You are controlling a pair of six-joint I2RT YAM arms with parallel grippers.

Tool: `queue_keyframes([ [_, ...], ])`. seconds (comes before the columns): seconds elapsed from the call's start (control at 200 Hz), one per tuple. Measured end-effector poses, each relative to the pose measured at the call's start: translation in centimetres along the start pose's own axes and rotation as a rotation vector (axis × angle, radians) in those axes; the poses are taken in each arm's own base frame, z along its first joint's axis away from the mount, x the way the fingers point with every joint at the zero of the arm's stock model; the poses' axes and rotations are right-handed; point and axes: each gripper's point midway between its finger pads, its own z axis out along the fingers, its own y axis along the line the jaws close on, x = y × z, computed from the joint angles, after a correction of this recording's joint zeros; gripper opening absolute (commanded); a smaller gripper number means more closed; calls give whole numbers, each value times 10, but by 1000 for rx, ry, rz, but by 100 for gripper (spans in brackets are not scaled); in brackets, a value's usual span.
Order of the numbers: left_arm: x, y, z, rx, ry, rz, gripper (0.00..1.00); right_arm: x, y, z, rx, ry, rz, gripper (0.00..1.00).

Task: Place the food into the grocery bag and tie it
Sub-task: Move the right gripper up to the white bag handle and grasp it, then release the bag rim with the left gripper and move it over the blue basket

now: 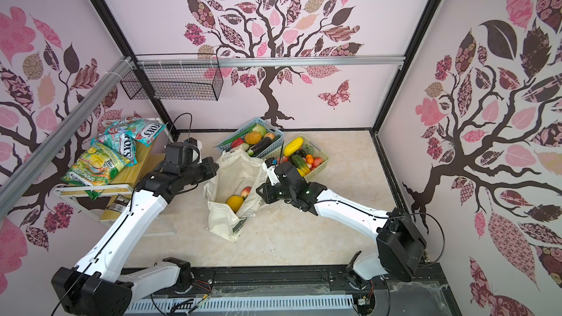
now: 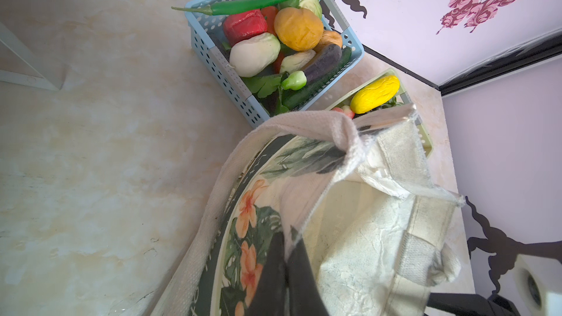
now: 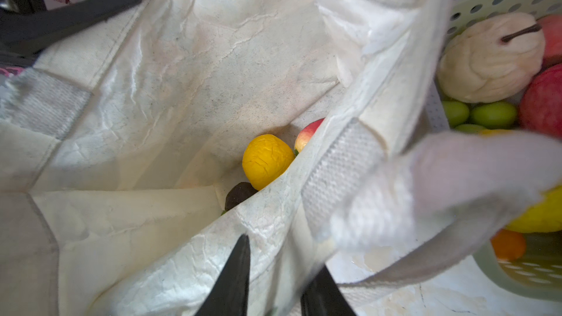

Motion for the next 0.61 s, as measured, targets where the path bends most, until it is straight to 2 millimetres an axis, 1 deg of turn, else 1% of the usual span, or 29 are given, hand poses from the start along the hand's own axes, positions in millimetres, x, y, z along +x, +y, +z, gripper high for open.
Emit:
queue_keyframes([
  [0.03,0,0,0,1,1,1,4,0,1,0,-3,-1,3,11],
  [0.115,1,-2,0,5,1,4,4,0,0,0,-2,0,23,0],
  [0.27,2,-4,0,9,5,10,4,2,-6,-2,-4,8,36,0],
  [0.39,4,-7,0,13,8,16,6,7,-19,-9,-3,24,64,0],
  [0.475,8,-12,1,21,15,29,8,9,-30,-18,3,36,86,0],
  [0.535,12,-17,1,30,22,44,10,10,-36,-25,11,42,98,0],
  [0.605,18,-25,3,39,35,67,18,9,-45,-37,20,38,110,0],
])
